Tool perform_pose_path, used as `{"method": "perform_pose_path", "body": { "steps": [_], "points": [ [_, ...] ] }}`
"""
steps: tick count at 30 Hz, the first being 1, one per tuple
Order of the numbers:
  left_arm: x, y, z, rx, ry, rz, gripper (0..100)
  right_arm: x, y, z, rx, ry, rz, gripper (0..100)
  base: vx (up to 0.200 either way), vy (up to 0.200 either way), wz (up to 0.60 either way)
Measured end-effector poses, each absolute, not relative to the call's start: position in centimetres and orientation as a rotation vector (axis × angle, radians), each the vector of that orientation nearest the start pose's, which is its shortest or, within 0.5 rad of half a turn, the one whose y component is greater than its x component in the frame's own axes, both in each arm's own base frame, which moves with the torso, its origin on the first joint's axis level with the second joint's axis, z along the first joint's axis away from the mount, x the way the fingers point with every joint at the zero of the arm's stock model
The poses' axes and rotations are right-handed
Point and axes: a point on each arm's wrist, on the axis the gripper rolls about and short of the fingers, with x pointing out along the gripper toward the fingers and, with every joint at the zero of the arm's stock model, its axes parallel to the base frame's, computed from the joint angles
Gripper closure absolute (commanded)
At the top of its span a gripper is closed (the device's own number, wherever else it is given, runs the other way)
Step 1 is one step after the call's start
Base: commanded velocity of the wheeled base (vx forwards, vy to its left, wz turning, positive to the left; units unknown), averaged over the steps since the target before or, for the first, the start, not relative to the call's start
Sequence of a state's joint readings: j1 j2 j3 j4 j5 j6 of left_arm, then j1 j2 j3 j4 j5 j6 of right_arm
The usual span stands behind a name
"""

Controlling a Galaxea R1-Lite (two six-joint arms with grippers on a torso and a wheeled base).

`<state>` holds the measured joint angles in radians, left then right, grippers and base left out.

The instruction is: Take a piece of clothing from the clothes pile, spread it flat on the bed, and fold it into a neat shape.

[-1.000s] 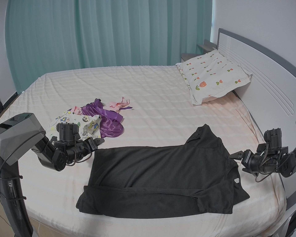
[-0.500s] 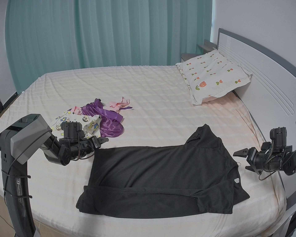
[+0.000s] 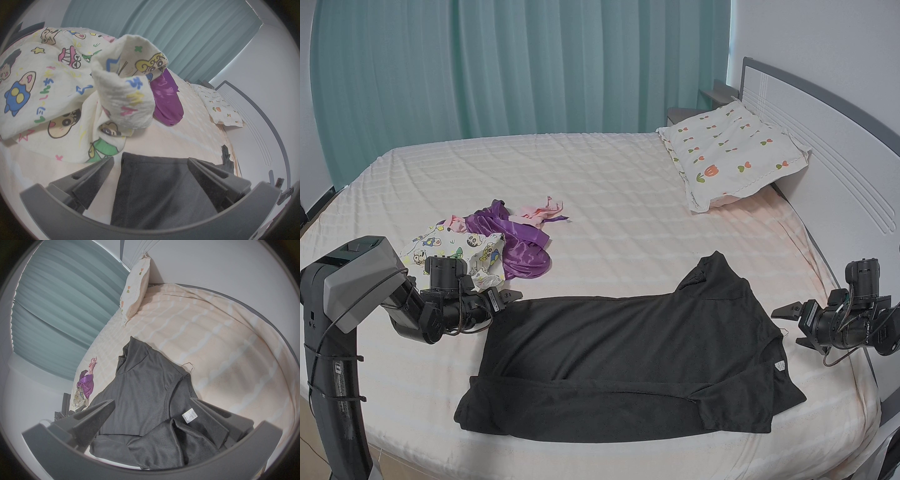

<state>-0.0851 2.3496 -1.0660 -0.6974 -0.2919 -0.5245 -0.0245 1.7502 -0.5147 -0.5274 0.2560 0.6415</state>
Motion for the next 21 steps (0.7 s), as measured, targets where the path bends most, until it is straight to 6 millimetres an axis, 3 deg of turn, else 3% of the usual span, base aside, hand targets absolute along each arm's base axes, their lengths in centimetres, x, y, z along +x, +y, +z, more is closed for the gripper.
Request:
{"method": "perform_pose_path", "body": {
  "steps": [3, 4, 21],
  "points": [
    [41.26, -4.19, 1.15, -0.564, 0.677, -0.206, 0, 25.96, 0.00, 8.85, 0.710, 0.755, -0.010, 0, 0.000, 0.000, 0.00],
    [41.22, -4.21, 1.17, -0.564, 0.677, -0.207, 100, 25.97, 0.01, 8.84, 0.710, 0.756, -0.009, 0, 0.000, 0.000, 0.00],
    [41.44, -3.48, 1.37, -0.564, 0.663, -0.183, 100, 26.04, -0.08, 8.83, 0.712, 0.755, -0.013, 0, 0.000, 0.000, 0.00]
  ]
}}
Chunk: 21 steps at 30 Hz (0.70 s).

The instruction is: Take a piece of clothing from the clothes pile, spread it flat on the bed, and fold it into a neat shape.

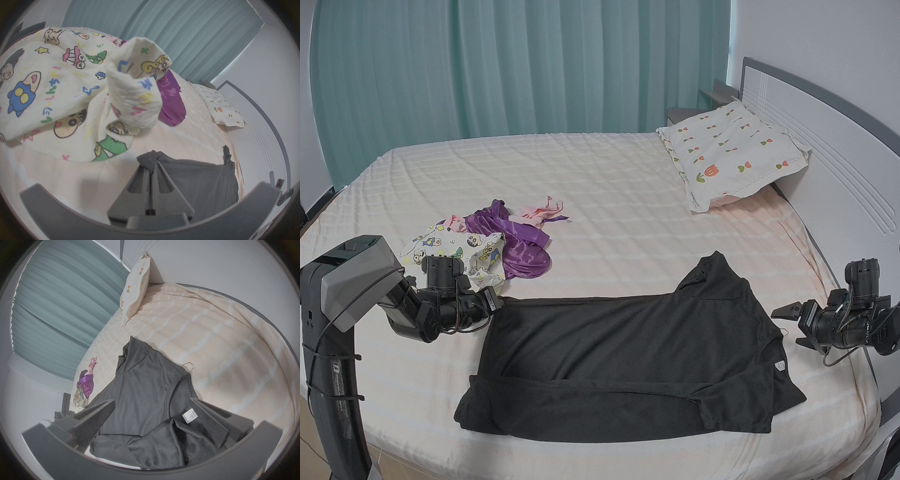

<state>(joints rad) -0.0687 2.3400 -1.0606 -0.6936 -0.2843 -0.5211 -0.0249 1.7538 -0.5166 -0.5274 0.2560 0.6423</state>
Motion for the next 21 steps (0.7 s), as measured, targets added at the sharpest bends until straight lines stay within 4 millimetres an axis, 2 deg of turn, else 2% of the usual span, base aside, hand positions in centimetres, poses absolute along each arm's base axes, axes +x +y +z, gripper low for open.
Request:
{"method": "perform_pose_path", "body": {
  "steps": [8, 12, 21],
  "points": [
    [41.8, -3.0, 2.7, -0.552, 0.594, -0.100, 100, 27.3, -0.1, 8.9, 0.710, 0.727, -0.005, 0, 0.000, 0.000, 0.00],
    [41.7, -3.1, 3.8, -0.586, 0.563, -0.074, 100, 29.6, -0.2, 9.4, 0.698, 0.681, 0.011, 0, 0.000, 0.000, 0.00],
    [41.2, -3.5, 4.8, -0.612, 0.551, -0.072, 100, 35.3, -0.1, 8.7, 0.619, 0.633, 0.062, 0, 0.000, 0.000, 0.00]
  ]
}}
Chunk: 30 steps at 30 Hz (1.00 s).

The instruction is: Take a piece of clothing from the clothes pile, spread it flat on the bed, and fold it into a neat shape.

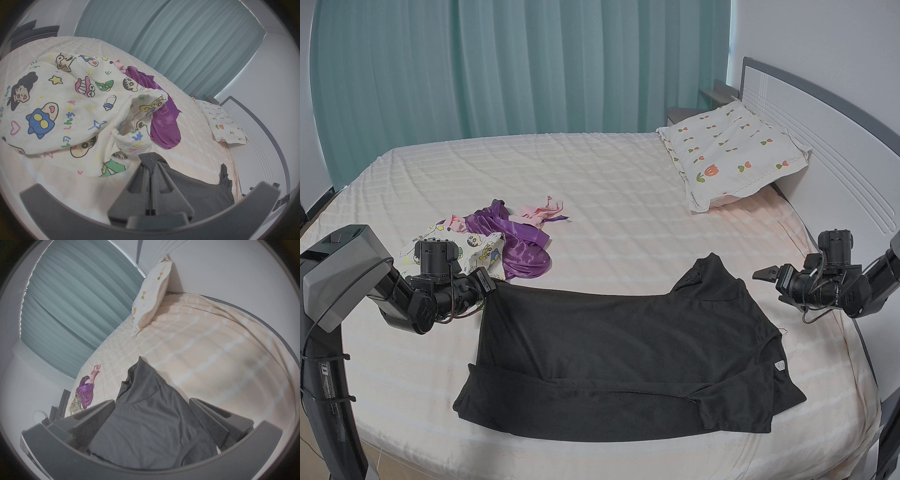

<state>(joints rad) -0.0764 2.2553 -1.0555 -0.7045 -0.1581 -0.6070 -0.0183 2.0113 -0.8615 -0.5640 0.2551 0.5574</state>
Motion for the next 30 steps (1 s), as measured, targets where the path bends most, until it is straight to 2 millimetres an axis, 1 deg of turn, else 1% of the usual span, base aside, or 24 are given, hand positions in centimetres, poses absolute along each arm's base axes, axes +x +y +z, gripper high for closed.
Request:
{"method": "perform_pose_path", "body": {
  "steps": [1, 2, 5, 11, 16, 19, 24, 25, 30],
  "points": [
    [41.1, -3.5, 4.9, -0.613, 0.551, -0.072, 100, 36.4, 0.0, 8.5, 0.599, 0.624, 0.078, 0, 0.000, 0.000, 0.00],
    [41.0, -3.6, 5.0, -0.614, 0.551, -0.072, 100, 36.8, 0.1, 8.4, 0.589, 0.620, 0.087, 0, 0.000, 0.000, 0.00],
    [40.7, -3.6, 5.0, -0.620, 0.557, -0.069, 100, 39.3, 0.4, 7.3, 0.533, 0.617, 0.163, 0, 0.000, 0.000, 0.00],
    [40.1, -3.6, 5.2, -0.639, 0.568, -0.061, 100, 42.2, 0.5, 5.1, 0.475, 0.618, 0.234, 0, 0.000, 0.000, 0.00],
    [39.8, -3.6, 5.4, -0.643, 0.567, -0.061, 100, 44.2, 0.5, 3.8, 0.462, 0.622, 0.243, 0, 0.000, 0.000, 0.00],
    [39.7, -3.6, 5.6, -0.644, 0.565, -0.062, 100, 45.0, 0.3, 3.3, 0.462, 0.632, 0.241, 0, 0.000, 0.000, 0.00],
    [39.7, -3.6, 5.7, -0.645, 0.563, -0.062, 100, 45.8, 0.5, 2.8, 0.467, 0.643, 0.257, 0, 0.000, 0.000, 0.00],
    [39.7, -3.6, 5.7, -0.644, 0.563, -0.062, 100, 45.7, 0.6, 2.6, 0.470, 0.650, 0.262, 100, 0.000, 0.000, 0.00],
    [39.5, -3.6, 5.7, -0.644, 0.567, -0.060, 100, 45.6, 0.7, 2.2, 0.481, 0.665, 0.270, 100, 0.000, 0.000, 0.00]
  ]
}}
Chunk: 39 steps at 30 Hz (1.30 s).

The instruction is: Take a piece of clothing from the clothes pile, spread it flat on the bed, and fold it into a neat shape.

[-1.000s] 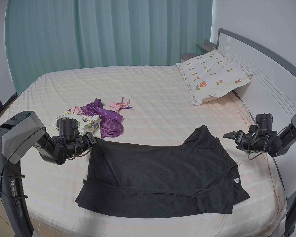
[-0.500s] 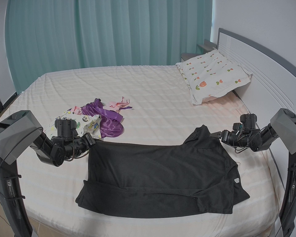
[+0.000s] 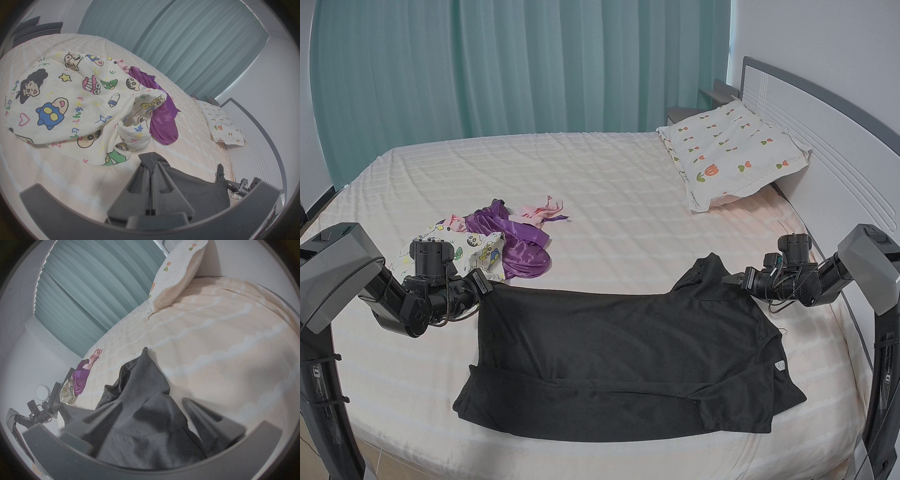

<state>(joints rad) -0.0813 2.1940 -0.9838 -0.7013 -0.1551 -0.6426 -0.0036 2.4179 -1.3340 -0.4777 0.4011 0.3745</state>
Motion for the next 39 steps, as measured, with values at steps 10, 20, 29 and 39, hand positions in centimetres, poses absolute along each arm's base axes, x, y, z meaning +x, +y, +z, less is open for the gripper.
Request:
{"method": "perform_pose_path", "body": {
  "steps": [10, 20, 29, 39],
  "points": [
    [39.3, -3.5, 6.1, -0.642, 0.554, -0.051, 100, 44.7, -0.5, 3.7, 0.598, 0.668, 0.308, 100, 0.000, 0.000, 0.00],
    [39.3, -3.2, 6.7, -0.641, 0.529, -0.026, 100, 43.6, -2.0, 4.3, 0.597, 0.656, 0.287, 100, 0.000, 0.000, 0.00],
    [38.6, -2.8, 7.4, -0.645, 0.517, -0.020, 100, 43.6, -2.1, 5.2, 0.574, 0.497, 0.324, 100, 0.000, 0.000, 0.00],
    [37.5, -2.5, 7.9, -0.647, 0.520, -0.016, 100, 41.7, -2.6, 5.0, 0.630, 0.483, 0.349, 100, 0.000, 0.000, 0.00]
  ]
}}
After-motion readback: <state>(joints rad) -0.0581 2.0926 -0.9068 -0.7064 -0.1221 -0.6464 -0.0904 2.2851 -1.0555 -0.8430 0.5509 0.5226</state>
